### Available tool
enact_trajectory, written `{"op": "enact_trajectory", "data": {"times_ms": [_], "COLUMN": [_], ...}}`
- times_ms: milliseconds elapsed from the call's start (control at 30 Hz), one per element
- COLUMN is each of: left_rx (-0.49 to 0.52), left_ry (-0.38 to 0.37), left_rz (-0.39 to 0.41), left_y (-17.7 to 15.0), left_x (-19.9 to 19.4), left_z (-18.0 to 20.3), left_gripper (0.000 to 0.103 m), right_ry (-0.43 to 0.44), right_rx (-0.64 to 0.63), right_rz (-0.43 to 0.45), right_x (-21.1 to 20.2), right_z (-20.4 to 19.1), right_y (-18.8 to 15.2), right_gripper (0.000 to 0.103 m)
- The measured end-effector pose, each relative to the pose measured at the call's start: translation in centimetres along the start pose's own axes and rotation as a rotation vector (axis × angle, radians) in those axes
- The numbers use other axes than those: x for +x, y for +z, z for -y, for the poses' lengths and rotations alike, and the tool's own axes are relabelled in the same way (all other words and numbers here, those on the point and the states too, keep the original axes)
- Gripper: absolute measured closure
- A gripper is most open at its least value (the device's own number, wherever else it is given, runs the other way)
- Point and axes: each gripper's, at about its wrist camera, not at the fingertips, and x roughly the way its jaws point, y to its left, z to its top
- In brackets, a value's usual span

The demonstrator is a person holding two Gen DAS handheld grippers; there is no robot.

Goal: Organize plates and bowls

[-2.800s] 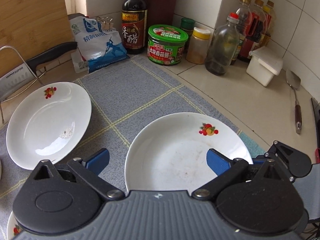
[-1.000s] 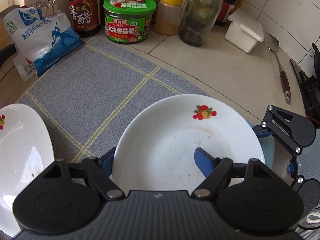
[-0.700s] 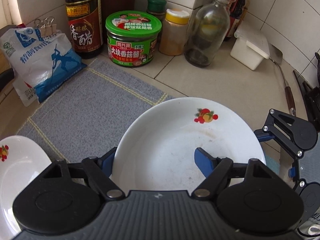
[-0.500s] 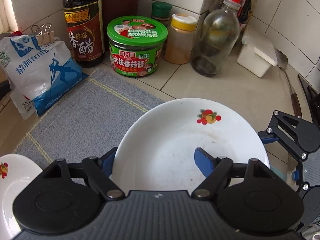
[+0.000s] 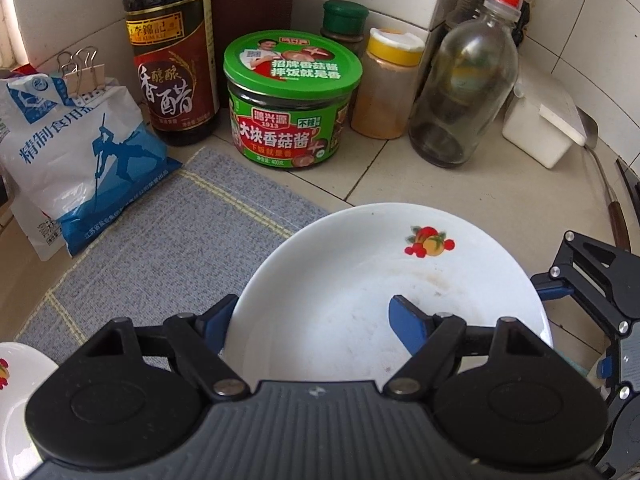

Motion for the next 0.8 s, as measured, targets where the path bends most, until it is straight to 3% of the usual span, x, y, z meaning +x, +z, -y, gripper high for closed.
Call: {"op": "enact_trajectory", "data": {"times_ms": [367,800], "left_rx": [0.019,0.038], "left_ry": [0.033,0.106], "left_rz": [0.020,0.168], "left_y": [0.1,-3.1], "left_x": [-0.9,-9.7], "left_z": [0.4,2.0], "left_gripper": [0.016,0.006], "right_ry": [-0.009,-0.068], "right_rx": [0.025,0.068], "right_rz": [-0.004,0.001], "right_x": [-0.3,-4.1], "right_z": [0.0,-2.6], "right_y": [-0.5,-0.1], "right_gripper": [0.000,0.000]}}
